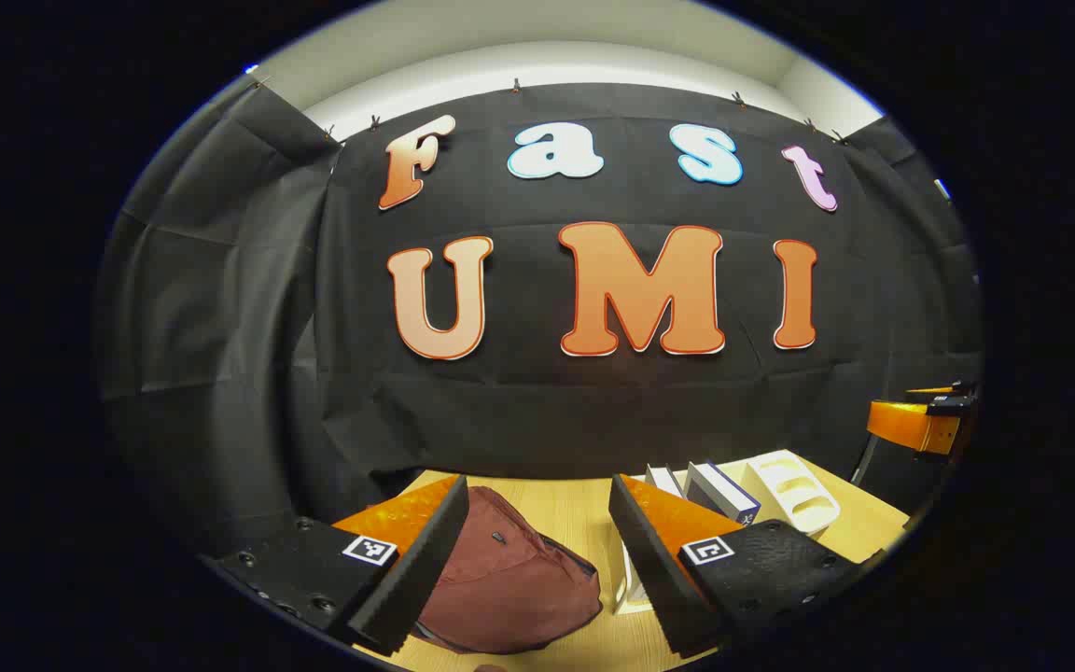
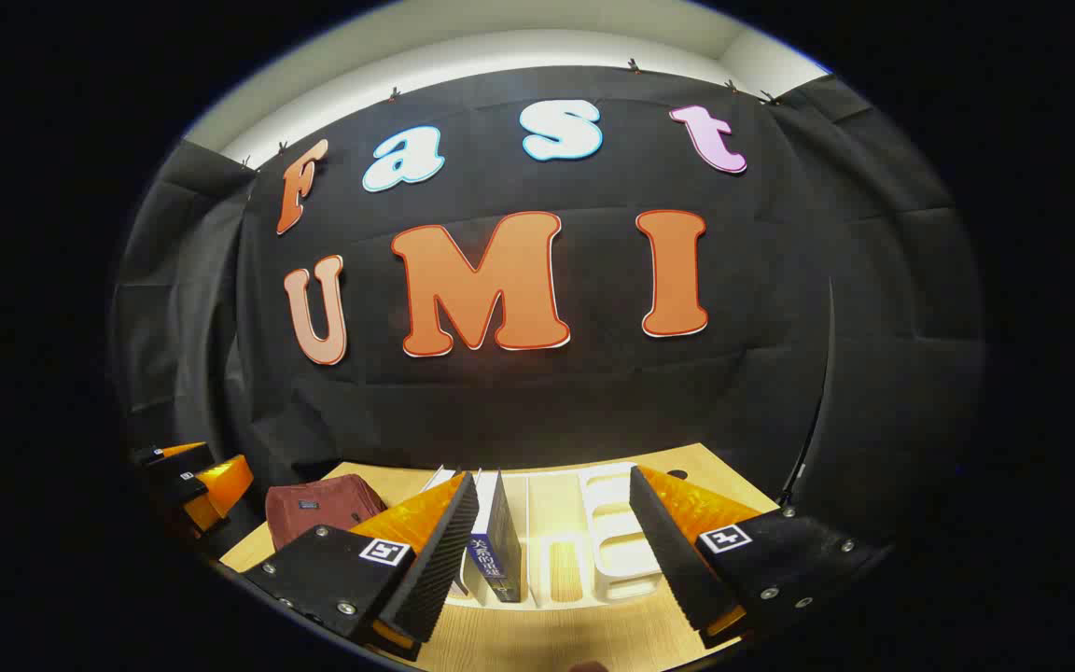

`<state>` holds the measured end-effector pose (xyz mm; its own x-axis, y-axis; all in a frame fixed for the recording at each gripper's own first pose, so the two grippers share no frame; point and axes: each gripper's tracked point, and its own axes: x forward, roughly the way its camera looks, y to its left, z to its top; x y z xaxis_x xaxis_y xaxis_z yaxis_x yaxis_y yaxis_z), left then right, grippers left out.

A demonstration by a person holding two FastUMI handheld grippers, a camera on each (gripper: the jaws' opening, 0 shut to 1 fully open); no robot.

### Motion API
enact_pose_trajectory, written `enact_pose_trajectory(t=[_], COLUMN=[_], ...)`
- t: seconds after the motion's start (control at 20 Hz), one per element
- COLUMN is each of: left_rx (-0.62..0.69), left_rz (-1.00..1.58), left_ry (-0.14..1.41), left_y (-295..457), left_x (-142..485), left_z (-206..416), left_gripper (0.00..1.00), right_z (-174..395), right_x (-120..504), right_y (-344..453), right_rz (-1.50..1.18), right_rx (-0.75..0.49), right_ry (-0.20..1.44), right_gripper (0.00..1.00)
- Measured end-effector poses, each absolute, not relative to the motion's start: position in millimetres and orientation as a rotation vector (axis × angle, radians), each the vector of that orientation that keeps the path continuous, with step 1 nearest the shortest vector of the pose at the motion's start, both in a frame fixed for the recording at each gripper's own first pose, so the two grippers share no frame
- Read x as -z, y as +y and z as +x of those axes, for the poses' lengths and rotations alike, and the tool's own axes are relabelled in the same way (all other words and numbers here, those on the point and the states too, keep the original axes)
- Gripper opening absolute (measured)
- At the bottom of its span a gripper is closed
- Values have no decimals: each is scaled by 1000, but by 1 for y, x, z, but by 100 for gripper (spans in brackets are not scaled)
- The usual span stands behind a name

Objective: Open the schoolbag, grab two books from the bookshelf and put them into the schoolbag.

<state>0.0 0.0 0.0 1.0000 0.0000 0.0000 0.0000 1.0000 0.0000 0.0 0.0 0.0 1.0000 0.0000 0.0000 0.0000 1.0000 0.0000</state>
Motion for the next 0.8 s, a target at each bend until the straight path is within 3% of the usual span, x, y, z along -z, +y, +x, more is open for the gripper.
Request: enact_pose_trajectory(t=[0.8], left_rx=[24], left_rz=[-8], left_ry=[-7], left_y=[-11], left_x=[-4], left_z=[3], left_gripper=[95], right_z=[-2], right_x=[-4], right_y=[-9], right_rz=[2], right_rx=[12], right_ry=[-3], right_gripper=[96])
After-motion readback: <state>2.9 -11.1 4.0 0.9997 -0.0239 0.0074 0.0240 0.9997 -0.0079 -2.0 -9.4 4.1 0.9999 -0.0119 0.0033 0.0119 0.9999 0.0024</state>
